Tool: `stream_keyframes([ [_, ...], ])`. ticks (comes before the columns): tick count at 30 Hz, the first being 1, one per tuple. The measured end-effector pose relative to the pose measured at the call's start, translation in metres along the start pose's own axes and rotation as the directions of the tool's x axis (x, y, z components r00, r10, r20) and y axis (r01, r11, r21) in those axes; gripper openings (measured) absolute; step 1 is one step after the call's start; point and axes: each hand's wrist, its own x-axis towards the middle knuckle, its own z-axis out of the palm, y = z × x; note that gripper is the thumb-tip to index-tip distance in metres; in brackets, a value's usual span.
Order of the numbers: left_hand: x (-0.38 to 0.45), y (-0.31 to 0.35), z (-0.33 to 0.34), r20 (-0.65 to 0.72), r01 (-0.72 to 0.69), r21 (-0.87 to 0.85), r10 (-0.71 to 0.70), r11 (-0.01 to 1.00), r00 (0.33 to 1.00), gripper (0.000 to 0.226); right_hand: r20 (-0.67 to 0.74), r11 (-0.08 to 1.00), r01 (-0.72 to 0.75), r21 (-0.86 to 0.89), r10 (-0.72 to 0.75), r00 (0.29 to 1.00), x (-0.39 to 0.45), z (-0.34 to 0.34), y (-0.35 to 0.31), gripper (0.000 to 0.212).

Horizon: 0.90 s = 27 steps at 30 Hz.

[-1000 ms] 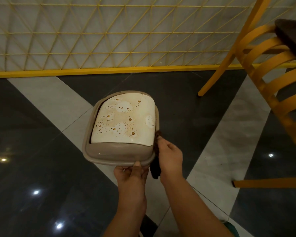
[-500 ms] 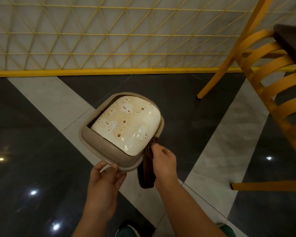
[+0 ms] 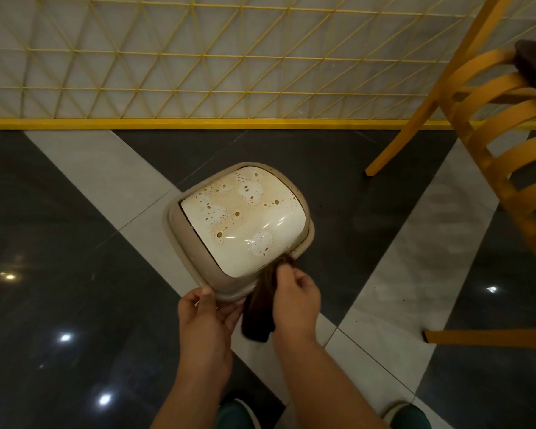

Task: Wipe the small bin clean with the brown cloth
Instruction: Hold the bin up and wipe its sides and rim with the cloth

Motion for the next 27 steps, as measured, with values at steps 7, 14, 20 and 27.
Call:
stream_keyframes([
  [7,-0.007,-0.005,0.008,0.005,0.041,0.005,-0.041,0.999,0.999,0.011,0.003,0.997,0.073,-0.023,-0.073,0.997,-0.005,0.001,0.023,0.016],
  [14,-0.007,-0.006,0.007,0.009,0.018,0.006,-0.018,1.0,1.0,0.012,0.004,0.999,0.034,-0.042,-0.034,0.999,-0.005,-0.002,0.005,0.011],
  [20,-0.008,-0.008,0.009,0.008,0.028,-0.012,-0.028,1.0,1.0,0.012,-0.074,0.996,0.052,0.067,-0.047,0.996,0.024,-0.001,-0.032,0.015],
  [27,-0.008,-0.008,0.008,0.013,0.02,-0.008,-0.02,1.0,1.0,0.011,0.057,0.995,0.077,-0.067,-0.074,0.996,-0.008,-0.005,0.021,0.013],
])
